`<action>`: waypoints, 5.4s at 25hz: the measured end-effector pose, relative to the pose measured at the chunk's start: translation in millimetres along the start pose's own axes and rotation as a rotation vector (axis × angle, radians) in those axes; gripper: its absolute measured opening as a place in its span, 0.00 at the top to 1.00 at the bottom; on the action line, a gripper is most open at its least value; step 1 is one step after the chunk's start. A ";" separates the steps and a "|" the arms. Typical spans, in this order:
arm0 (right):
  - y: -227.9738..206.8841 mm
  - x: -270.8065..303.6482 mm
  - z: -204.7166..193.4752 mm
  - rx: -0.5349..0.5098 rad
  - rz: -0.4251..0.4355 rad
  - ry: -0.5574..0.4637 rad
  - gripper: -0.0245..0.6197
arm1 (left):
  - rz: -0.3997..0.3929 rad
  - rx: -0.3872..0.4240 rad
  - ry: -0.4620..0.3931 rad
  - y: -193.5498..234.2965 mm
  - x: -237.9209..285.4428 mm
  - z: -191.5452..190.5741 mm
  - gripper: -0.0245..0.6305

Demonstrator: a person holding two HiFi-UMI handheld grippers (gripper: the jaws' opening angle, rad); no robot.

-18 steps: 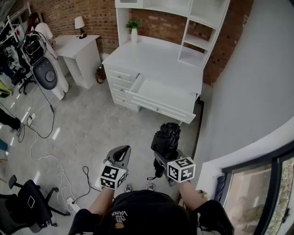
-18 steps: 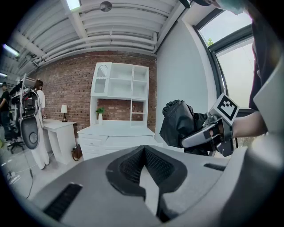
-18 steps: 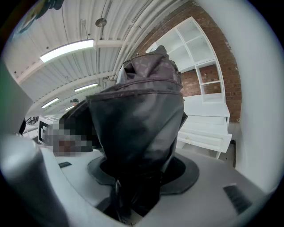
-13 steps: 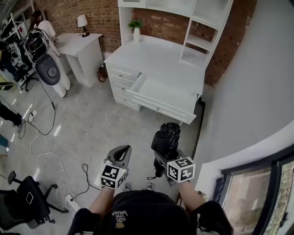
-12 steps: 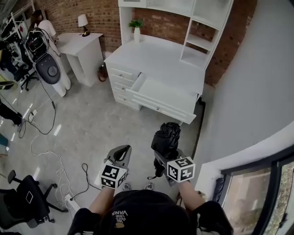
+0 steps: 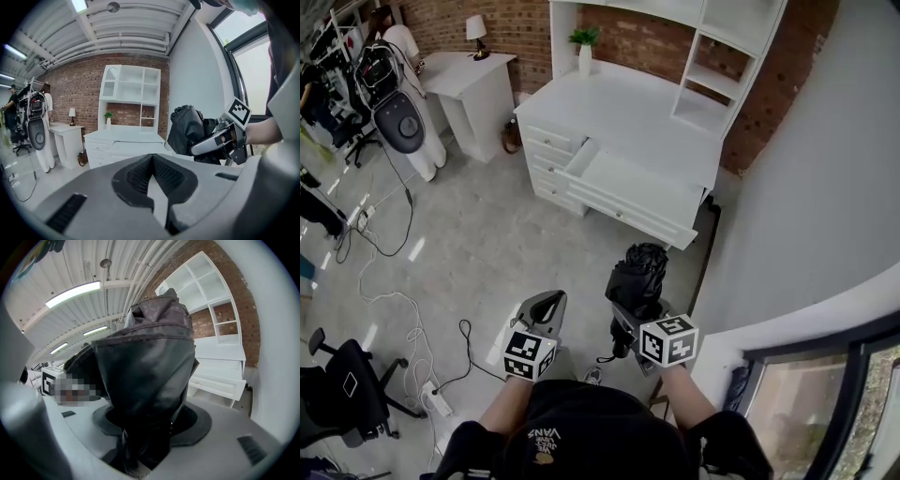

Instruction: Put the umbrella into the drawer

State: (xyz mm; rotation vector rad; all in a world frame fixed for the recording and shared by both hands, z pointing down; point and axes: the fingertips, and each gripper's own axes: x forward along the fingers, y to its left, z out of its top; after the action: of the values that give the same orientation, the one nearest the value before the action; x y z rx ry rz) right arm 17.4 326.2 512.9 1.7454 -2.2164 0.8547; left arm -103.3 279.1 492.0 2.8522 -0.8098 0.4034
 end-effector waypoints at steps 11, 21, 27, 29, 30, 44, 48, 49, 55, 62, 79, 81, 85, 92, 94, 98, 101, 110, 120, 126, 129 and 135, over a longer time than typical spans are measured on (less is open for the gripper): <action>-32.9 44.2 29.6 -0.004 -0.036 0.015 0.59 | -0.024 -0.031 -0.001 38.9 51.1 5.5 0.95; -69.6 128.1 94.9 0.010 -0.103 0.015 0.59 | -0.076 -0.027 -0.012 129.2 123.7 37.2 0.95; -89.8 183.9 139.1 0.014 -0.153 0.018 0.59 | -0.117 -0.022 -0.002 189.9 164.3 56.6 0.95; -96.0 201.3 153.9 0.018 -0.167 0.014 0.59 | -0.130 -0.016 0.004 208.9 176.8 62.1 0.95; -98.7 209.9 160.8 0.019 -0.173 0.011 0.59 | -0.137 -0.012 0.008 218.3 182.3 64.4 0.95; -155.6 286.1 231.8 -0.020 -0.227 -0.008 0.59 | -0.162 -0.001 0.035 287.8 238.7 78.2 0.95; -180.9 307.9 247.9 -0.047 -0.208 0.018 0.59 | -0.127 -0.025 0.049 299.1 259.1 77.6 0.95; -187.7 313.3 251.8 -0.056 -0.201 0.027 0.59 | -0.113 -0.031 0.043 301.5 265.3 79.2 0.95; -231.6 349.4 279.3 -0.111 -0.138 0.089 0.59 | -0.038 -0.066 0.046 311.0 305.1 92.7 0.95; -271.3 401.8 295.2 -0.236 -0.065 0.196 0.59 | 0.057 -0.125 0.060 323.1 345.7 101.8 0.95; -331.8 506.2 216.4 -0.310 0.043 0.475 0.59 | 0.186 -0.209 0.059 351.1 411.5 91.9 0.95; -336.6 514.2 205.4 -0.315 0.050 0.508 0.59 | 0.194 -0.212 0.062 351.9 415.4 90.8 0.95; -344.6 527.2 182.4 -0.322 0.060 0.575 0.59 | 0.222 -0.230 0.063 352.7 417.5 86.4 0.95; -363.5 548.4 149.9 -0.298 0.017 0.671 0.59 | 0.272 -0.261 0.075 356.8 410.6 73.8 0.95; -369.3 554.7 142.6 -0.286 0.003 0.696 0.59 | 0.284 -0.267 0.079 358.5 409.4 70.8 0.95; -379.3 563.6 128.8 -0.243 -0.025 0.745 0.59 | 0.297 -0.279 0.085 361.5 409.1 67.6 0.95; -385.2 569.9 121.2 -0.201 -0.050 0.767 0.59 | 0.303 -0.286 0.088 362.8 408.4 64.2 0.95; -399.8 587.5 119.0 -0.138 -0.120 0.744 0.58 | 0.315 -0.298 0.108 365.5 407.9 57.1 0.95; -403.3 593.1 119.9 -0.032 -0.152 0.690 0.55 | 0.305 -0.301 0.120 364.9 407.7 53.2 0.95; -402.6 589.9 128.6 -0.027 -0.161 0.655 0.54 | 0.288 -0.295 0.116 364.9 409.7 54.9 0.95; -401.9 586.0 138.4 -0.051 -0.168 0.628 0.54 | 0.274 -0.288 0.114 364.0 411.7 57.1 0.95; -393.1 575.8 165.2 -0.089 -0.182 0.529 0.55 | 0.242 -0.271 0.103 362.7 411.7 61.6 0.95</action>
State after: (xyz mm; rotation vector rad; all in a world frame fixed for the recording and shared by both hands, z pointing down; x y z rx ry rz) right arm 253.3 -294.3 782.6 1.4398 -1.6999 1.0133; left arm 53.4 -242.9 580.2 2.4732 -1.1018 0.4296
